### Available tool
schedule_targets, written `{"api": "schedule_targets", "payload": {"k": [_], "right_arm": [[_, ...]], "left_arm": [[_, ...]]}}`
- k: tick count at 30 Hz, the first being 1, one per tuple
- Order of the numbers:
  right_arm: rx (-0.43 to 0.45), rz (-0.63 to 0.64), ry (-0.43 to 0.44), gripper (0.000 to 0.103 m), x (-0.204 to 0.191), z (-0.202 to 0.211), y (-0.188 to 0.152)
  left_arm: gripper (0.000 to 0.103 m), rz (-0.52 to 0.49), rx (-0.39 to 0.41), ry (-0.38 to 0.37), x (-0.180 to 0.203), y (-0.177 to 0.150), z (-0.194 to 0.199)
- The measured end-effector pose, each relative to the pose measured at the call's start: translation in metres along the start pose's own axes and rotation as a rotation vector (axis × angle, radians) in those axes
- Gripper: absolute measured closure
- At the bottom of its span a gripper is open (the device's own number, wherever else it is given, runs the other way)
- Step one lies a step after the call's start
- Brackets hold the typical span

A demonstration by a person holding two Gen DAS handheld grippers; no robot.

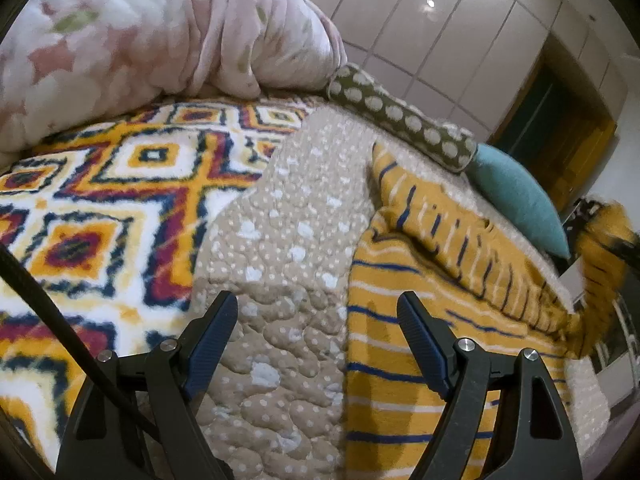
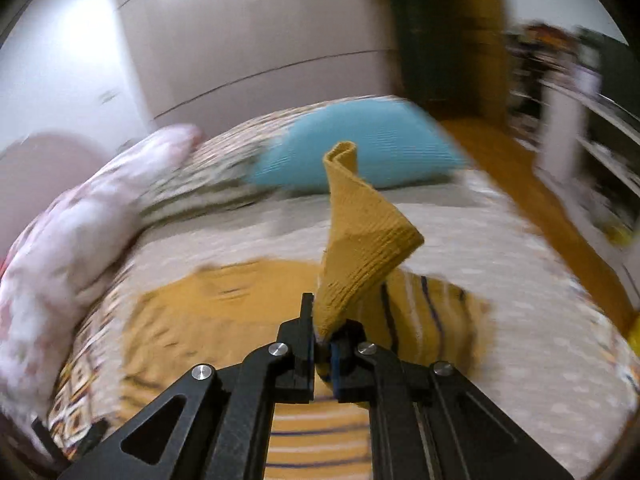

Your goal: Fold small clothes

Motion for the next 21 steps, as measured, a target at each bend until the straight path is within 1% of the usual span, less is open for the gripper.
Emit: {"api": "schedule_targets", "payload": {"k": [1, 2, 4, 7, 10, 12, 13, 16, 18, 21], "right_arm": [[-0.035, 0.031, 0.045, 0.096, -0.034, -0.026, -0.006], [-0.053, 0.048, 0.062, 0.096, -0.050, -0.039, -0.011], [-0.112, 0.109, 0.105, 0.096, -0.096, -0.080, -0.031], [-0.186, 0.200, 0.134, 0.096, -0.140, -0.125, -0.065], [-0.264, 0.283, 0.120, 0.096, -0.164, -0.167, -0.092], [-0.292, 0.309, 0.113, 0.096, -0.168, -0.182, -0.099], [-0.301, 0.325, 0.107, 0.094, -0.171, -0.187, -0.103], [-0.322, 0.356, 0.120, 0.092, -0.184, -0.197, -0.108], [-0.337, 0.357, 0.160, 0.091, -0.197, -0.203, -0.110], [-0.371, 0.391, 0.195, 0.088, -0.211, -0.206, -0.118]], "left_arm": [[0.022, 0.004, 0.012, -0.003, -0.001, 0.001, 0.004], [0.022, 0.008, 0.027, -0.003, -0.002, 0.002, 0.008], [0.022, 0.018, 0.045, -0.001, -0.005, 0.006, 0.013], [0.022, 0.049, 0.038, -0.004, -0.011, 0.007, 0.014], [0.022, 0.089, 0.024, -0.013, -0.020, 0.010, 0.012], [0.022, 0.109, 0.026, -0.013, -0.026, 0.014, 0.013], [0.022, 0.117, 0.028, -0.010, -0.028, 0.015, 0.013], [0.022, 0.145, 0.030, -0.004, -0.036, 0.018, 0.014], [0.022, 0.159, 0.023, -0.001, -0.038, 0.017, 0.014], [0.022, 0.168, 0.010, 0.009, -0.040, 0.017, 0.010]]}}
Point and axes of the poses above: each gripper's, at about its wrist camera, not at the fingertips, and z roughly against the way its jaws point, x to its right, y to its top, the point moved 7 cm from there along -z, roughly the way its jaws point, and after that the axes turned 6 degrees about y, right-handed, at the moved point
